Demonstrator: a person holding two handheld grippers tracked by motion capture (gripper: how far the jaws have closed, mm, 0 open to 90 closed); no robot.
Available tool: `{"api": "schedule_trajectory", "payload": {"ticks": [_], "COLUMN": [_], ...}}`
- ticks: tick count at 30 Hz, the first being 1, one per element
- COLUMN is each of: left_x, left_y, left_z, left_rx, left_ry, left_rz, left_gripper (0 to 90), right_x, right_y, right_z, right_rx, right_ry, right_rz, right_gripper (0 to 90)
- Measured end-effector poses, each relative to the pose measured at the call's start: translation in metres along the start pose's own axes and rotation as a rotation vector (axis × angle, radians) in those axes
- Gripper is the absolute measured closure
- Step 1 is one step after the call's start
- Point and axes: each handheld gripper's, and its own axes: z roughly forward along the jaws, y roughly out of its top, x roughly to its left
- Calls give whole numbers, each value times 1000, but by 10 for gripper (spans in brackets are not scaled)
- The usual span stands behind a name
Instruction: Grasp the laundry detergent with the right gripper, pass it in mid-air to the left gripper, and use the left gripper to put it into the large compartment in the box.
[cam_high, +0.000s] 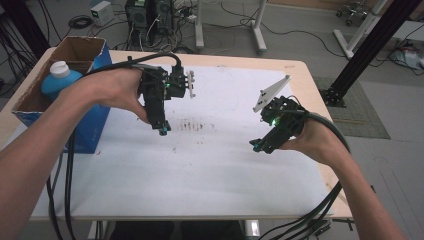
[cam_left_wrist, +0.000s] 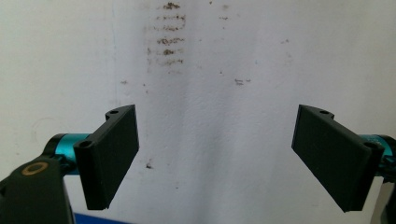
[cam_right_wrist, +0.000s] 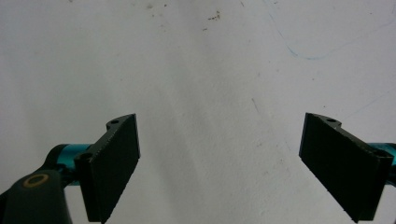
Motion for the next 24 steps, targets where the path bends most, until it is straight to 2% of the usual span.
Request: {"api": "schedule_trajectory", "payload": {"ticks": [11,24], "left_x": [-4,-5], "left_y": [1,1], "left_z": [13,12], "left_rx": [17,17], "left_ry": [2,1], "left_rz": [-7,-14], "left_gripper": [149,149], "right_x": [3,2], "right_y": [5,1], "right_z": [0,-2], "right_rx": [4,-2], "right_ry": [-7,-9], "right_rz": [-4,0], "right_gripper": [118,118]}}
